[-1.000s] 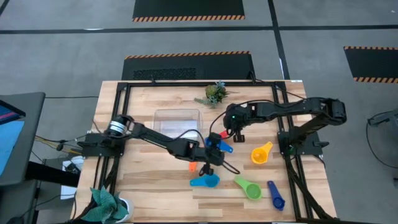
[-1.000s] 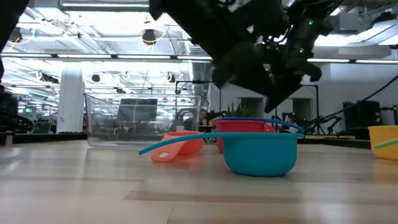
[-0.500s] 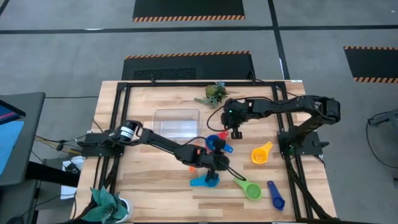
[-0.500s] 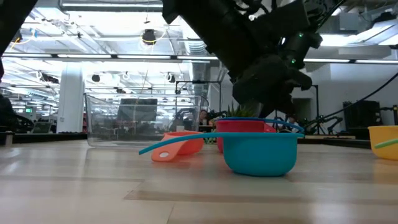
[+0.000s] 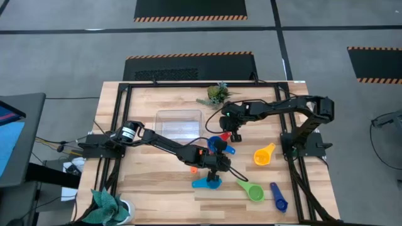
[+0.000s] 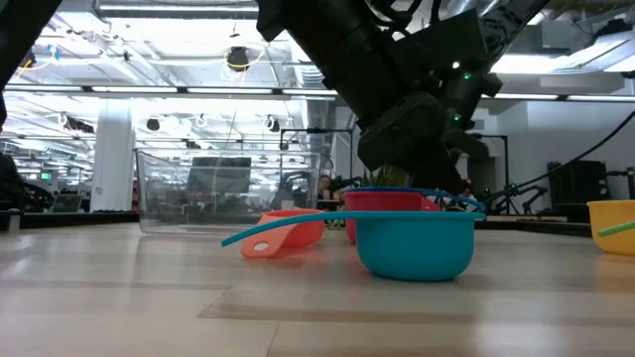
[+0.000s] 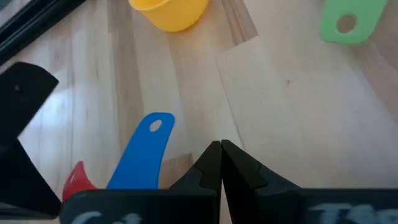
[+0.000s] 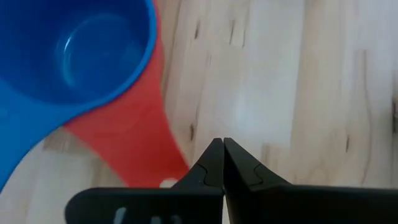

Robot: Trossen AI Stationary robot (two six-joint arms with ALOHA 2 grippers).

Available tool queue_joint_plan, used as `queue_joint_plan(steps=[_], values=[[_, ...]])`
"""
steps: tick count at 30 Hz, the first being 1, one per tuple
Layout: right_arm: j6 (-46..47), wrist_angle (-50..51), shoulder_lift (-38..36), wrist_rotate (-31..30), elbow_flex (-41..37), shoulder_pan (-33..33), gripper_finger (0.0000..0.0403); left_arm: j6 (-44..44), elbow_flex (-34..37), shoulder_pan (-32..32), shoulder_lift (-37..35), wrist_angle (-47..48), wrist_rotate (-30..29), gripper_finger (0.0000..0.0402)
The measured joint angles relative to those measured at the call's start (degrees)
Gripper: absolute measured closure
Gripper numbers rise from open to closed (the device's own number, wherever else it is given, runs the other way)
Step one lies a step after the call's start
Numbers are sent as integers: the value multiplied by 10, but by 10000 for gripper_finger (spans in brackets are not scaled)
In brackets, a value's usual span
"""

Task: Nest measuring cups in basket
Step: Stack the blue measuring cup on top of the red measuring cup

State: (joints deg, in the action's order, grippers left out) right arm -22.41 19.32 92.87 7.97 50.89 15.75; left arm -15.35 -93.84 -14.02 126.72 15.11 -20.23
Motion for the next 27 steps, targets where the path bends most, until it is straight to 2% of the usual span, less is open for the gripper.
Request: queue_joint_plan(steps=[14,23,27], values=[[17,19,-2,12,0,-36,386,-3,0,28,0,0,-32,401],[35,22,-2,13,0,-55,389,-11,0,16,0,-7,-66,402],[34,24,-2,-9,0,-49,385,-11,-1,4,-2,3,-72,402]])
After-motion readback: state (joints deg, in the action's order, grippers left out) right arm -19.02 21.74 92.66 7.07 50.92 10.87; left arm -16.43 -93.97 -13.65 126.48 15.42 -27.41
